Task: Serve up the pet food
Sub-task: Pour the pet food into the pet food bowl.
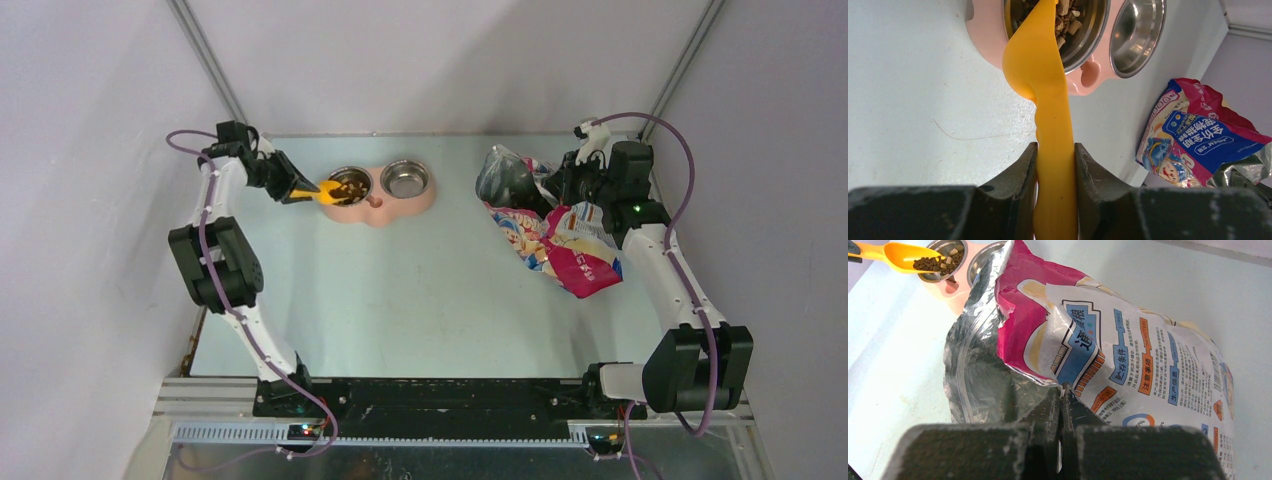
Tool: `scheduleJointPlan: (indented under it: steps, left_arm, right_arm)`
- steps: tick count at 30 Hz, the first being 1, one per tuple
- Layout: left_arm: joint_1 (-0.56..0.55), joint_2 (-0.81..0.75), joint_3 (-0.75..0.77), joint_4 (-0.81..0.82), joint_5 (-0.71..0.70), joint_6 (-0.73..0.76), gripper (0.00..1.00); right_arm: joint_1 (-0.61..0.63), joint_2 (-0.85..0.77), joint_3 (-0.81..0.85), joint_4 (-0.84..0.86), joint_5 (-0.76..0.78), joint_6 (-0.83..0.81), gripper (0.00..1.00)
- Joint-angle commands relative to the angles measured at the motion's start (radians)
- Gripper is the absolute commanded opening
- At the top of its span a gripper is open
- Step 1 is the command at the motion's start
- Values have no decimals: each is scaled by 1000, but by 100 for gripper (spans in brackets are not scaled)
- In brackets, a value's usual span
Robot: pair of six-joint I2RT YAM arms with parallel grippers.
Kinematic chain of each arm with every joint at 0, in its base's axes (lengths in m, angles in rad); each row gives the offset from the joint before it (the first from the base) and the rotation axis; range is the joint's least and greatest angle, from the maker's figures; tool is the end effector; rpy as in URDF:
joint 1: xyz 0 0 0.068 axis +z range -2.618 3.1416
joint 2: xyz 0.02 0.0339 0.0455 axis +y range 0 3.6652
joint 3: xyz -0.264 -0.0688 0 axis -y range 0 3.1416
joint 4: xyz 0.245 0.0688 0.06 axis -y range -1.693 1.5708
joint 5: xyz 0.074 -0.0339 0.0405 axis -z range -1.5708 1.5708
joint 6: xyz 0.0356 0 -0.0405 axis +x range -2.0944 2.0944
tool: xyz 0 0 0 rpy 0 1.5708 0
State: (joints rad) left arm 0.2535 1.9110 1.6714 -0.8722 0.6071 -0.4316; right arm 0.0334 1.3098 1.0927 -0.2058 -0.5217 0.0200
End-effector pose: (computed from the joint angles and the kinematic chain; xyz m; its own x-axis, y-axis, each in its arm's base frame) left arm 0.3982 0.0822 0.2700 -0.8045 -0.5633 -0.1885 -0.3279 0.6857 -0.6499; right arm 0.2989 0.0277 0.3313 -0.4198 0.0033 -0.9076 -0.4748 0.8514 0.2227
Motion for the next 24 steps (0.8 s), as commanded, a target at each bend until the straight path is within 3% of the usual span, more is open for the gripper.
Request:
scheduleJointPlan:
  steps: [1, 24]
  left_arm:
    - [-15, 5, 92, -64, -40, 43, 0]
    - [-98, -64, 217, -167, -223, 110, 0]
  right_arm:
    - [-20, -21, 4, -25, 31, -6, 0]
    - [-20, -42, -22, 5, 25, -5, 0]
